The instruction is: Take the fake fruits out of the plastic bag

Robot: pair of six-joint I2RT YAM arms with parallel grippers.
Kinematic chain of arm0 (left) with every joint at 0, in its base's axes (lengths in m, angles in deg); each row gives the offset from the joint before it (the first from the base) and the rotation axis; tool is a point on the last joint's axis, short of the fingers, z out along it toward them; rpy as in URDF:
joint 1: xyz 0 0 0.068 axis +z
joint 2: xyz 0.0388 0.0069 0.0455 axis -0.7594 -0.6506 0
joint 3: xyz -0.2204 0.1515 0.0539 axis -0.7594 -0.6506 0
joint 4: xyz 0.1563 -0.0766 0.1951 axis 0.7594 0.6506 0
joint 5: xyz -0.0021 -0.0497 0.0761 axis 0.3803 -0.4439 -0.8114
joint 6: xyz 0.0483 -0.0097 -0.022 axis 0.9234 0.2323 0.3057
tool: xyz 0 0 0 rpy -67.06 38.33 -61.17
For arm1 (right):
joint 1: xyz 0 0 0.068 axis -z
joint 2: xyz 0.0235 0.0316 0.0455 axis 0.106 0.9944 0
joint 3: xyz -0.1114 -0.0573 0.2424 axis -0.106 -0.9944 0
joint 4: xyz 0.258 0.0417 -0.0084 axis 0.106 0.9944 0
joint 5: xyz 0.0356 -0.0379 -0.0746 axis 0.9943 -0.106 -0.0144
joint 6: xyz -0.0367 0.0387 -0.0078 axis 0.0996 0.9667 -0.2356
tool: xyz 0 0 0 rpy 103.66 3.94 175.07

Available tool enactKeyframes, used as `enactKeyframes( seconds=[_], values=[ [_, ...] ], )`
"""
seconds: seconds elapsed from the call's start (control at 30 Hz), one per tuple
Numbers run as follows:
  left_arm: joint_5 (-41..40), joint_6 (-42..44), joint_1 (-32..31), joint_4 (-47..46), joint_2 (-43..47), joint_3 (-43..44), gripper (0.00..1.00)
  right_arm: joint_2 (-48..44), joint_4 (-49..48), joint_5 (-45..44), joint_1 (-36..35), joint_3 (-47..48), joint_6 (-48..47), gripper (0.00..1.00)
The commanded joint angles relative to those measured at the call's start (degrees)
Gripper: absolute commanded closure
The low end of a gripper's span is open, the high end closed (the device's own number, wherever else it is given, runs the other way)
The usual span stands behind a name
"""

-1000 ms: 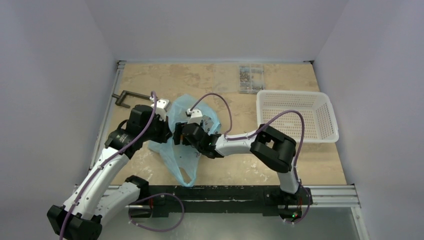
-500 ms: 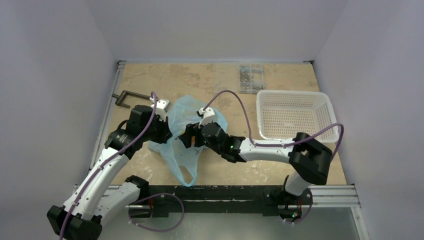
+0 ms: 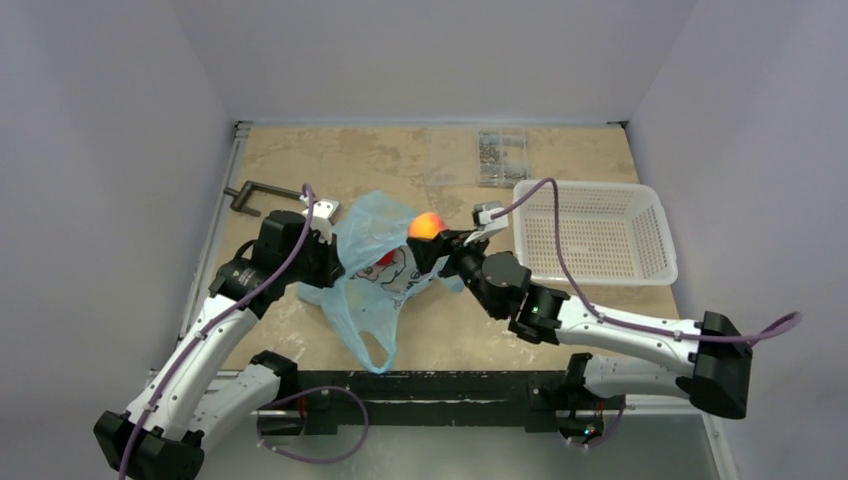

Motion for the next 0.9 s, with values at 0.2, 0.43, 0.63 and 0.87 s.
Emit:
enactKeyframes(
  seconds=[0.2, 0.43, 0.63, 0.87],
  values=[
    [-1.1, 1.1, 0.0, 0.7, 0.0, 0.4, 1.00, -1.0, 11.4, -13.2, 17.9, 8.0, -3.6, 1.00],
    [-2.5, 0.8, 0.1, 1.2, -0.4, 0.6, 1.00, 10.5, 19.7, -12.4, 33.5, 11.8, 6.9, 1.00],
    [-2.8, 0.8, 0.0, 1.3, -0.7, 0.7, 1.00, 19.1, 23.6, -2.0, 44.8, 13.1, 11.4, 1.00],
    [-2.7, 0.9, 0.0, 1.3, -1.3, 0.7, 1.00, 25.1, 21.9, 2.5, 49.7, 12.2, 10.7, 1.00]
  ],
)
